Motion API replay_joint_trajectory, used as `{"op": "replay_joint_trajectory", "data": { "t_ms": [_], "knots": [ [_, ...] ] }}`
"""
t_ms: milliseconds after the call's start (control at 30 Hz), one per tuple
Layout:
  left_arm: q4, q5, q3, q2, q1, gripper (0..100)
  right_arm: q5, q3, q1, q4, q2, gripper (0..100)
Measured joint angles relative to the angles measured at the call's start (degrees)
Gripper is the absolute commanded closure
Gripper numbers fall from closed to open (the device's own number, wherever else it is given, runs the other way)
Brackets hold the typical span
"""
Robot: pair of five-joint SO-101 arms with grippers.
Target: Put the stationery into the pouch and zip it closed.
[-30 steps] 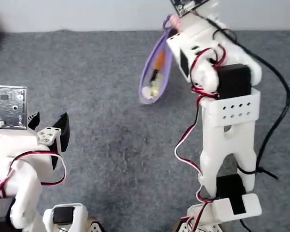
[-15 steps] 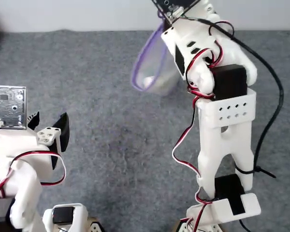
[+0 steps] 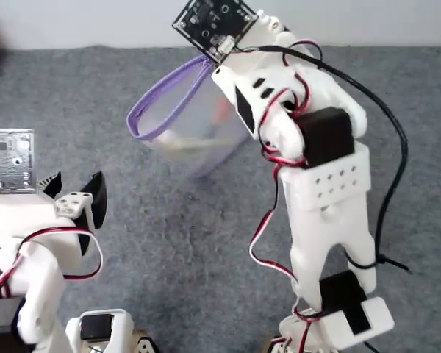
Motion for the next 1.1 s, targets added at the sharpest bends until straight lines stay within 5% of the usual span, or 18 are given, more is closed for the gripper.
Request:
{"op": "replay_joint_trajectory", "data": {
  "t_ms": [233,600,1100],
  "knots": [
    [-9.67,3.6,2.11,0.0,-11.34,81,4.22,0.0,-3.34,0.0,-5.89,99.1],
    [-31.56,6.07,18.9,0.62,-12.84,81,4.48,0.0,-6.24,4.04,-10.37,99.1],
    [-26.73,6.15,14.33,0.62,6.95,82,4.48,0.0,-9.93,4.75,-9.41,99.1]
  ]
}}
